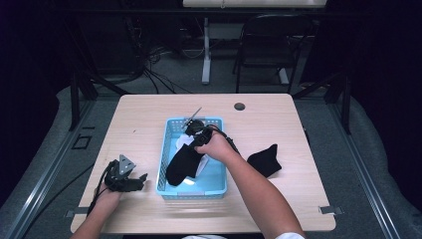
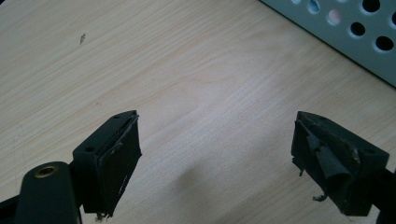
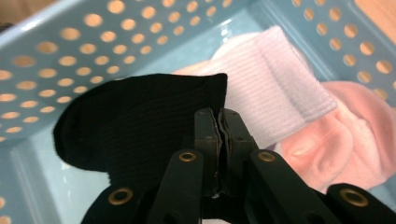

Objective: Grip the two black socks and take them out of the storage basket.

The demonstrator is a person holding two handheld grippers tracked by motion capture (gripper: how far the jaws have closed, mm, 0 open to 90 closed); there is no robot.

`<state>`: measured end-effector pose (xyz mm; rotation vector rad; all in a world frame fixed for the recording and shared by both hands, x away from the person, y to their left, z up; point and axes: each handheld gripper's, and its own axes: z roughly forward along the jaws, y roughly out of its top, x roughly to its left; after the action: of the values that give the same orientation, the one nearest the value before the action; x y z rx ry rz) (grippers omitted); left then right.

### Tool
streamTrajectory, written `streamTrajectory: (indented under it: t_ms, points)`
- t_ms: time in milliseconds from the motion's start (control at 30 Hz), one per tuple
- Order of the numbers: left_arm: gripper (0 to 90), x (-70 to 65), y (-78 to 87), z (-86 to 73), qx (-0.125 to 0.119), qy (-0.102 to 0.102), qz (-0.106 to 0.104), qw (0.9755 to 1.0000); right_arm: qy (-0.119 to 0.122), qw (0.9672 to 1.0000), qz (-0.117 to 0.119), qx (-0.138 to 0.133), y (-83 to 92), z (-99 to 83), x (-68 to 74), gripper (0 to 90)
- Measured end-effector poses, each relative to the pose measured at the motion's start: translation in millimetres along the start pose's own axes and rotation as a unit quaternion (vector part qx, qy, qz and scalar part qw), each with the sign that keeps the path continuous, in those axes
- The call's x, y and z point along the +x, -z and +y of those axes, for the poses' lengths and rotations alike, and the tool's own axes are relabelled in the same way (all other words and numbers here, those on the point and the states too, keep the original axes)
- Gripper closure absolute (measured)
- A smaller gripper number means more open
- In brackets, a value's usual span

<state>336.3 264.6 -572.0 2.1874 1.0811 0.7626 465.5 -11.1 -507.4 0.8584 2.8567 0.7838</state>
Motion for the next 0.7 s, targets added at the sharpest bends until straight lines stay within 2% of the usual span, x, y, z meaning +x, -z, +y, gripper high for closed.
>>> streamTrajectory:
  t_ms: [333,567,600,700]
  points:
    - [15.6,-0.4,-0.5,-0.1,0.001,0.001,0.001,1.0,0.025,0.9989,0.015,-0.037,24.3,-0.3,18.2,87.6]
    - [15.6,-0.5,-0.4,-0.1,0.001,0.001,0.001,1.0,0.047,0.9969,0.015,-0.062,50.7,0.0,35.6,87.8]
    - [15.6,-0.6,-0.4,-0.1,0.001,0.001,0.001,1.0,0.054,0.996,0.012,-0.071,59.3,0.6,40.4,87.8]
    - [15.6,-0.5,-0.6,-0.1,0.002,0.0,0.001,1.0,0.055,0.9951,0.012,-0.081,68.4,0.9,45.6,87.9]
